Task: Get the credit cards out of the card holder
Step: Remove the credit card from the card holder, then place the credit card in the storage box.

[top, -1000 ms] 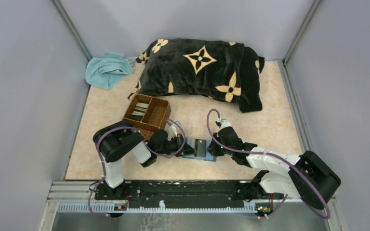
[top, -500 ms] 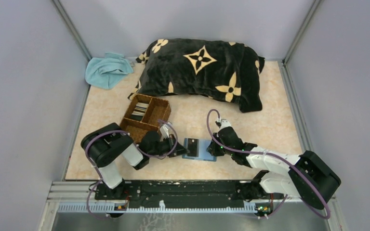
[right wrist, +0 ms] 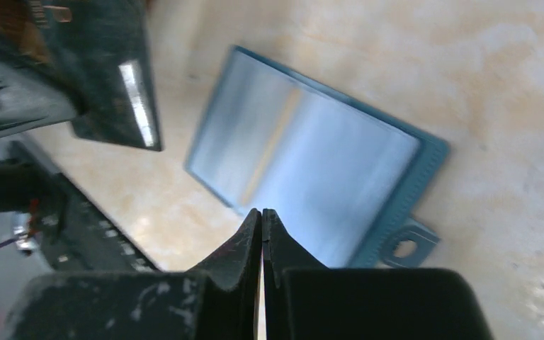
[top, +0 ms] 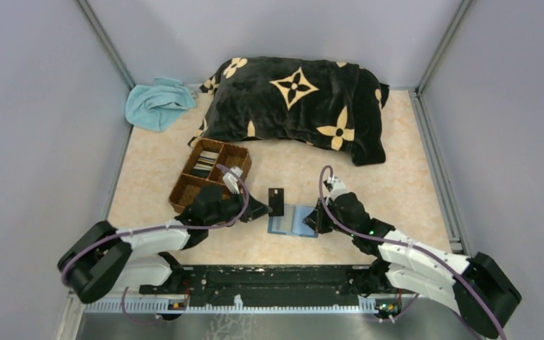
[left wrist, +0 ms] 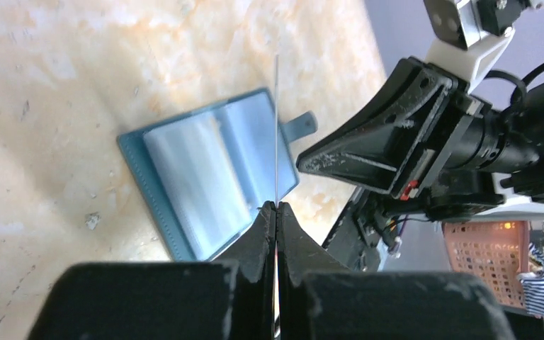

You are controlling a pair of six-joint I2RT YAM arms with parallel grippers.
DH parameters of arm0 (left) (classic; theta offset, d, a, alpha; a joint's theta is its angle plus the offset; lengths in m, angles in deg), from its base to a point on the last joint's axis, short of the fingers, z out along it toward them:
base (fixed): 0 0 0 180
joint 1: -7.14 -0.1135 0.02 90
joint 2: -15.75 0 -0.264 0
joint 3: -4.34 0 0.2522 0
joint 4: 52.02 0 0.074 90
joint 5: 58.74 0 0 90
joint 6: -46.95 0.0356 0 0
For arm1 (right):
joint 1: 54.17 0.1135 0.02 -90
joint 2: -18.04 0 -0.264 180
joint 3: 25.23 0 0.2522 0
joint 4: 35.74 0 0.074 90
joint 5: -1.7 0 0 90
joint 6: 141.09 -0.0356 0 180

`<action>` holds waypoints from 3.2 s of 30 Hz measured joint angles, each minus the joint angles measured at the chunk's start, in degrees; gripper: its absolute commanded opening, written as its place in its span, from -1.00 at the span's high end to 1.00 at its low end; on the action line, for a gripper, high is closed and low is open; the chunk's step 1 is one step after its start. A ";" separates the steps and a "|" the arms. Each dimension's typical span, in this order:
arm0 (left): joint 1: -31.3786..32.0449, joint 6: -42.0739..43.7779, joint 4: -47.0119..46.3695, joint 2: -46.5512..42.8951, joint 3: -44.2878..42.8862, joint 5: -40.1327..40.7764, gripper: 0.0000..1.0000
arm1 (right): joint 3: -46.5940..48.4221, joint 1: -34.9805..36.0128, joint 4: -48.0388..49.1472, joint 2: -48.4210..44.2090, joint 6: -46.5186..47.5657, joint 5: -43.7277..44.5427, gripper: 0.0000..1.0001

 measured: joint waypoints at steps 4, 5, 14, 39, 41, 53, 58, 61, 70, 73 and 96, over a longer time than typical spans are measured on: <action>-0.09 1.40 7.02 -10.25 -1.40 1.88 1.00 | -0.50 0.00 3.43 -8.37 0.20 -4.39 0.19; -0.15 1.57 7.76 -12.00 -1.64 2.03 1.00 | -0.48 0.00 5.07 -9.68 0.46 -6.19 0.05; -0.26 0.28 10.05 -17.68 -2.05 -1.49 1.00 | 1.16 0.00 15.02 -6.67 -0.04 -18.23 -0.24; -0.74 -7.06 -1.01 -16.17 -1.53 -12.09 0.94 | 3.52 0.00 21.64 -7.17 0.37 -23.47 1.00; -0.74 -6.99 -1.14 -16.20 -1.53 -12.13 0.85 | 3.54 0.00 21.35 -7.67 0.35 -23.45 1.00; -0.57 -4.87 0.72 -16.85 -1.57 -11.89 1.00 | 3.76 0.00 18.67 -8.55 0.44 -23.78 1.00; -0.42 -4.22 1.66 -17.38 -1.62 -11.41 0.42 | 3.76 0.07 17.49 -9.33 0.68 -23.89 1.00; -0.35 -2.84 4.57 -18.99 -1.70 -9.38 0.21 | 3.91 0.02 15.58 -10.47 1.49 -23.28 1.00; -0.63 3.58 13.42 -24.96 -5.66 -5.38 0.07 | 5.49 0.00 11.37 -9.62 3.74 -26.43 1.00; -0.92 7.30 18.27 -24.39 -9.88 -6.34 0.01 | 6.40 0.00 10.69 -8.11 4.48 -29.66 1.00; -1.01 17.11 25.81 -15.41 -16.61 -26.27 0.93 | 7.91 0.00 4.46 -8.50 8.35 -37.97 1.00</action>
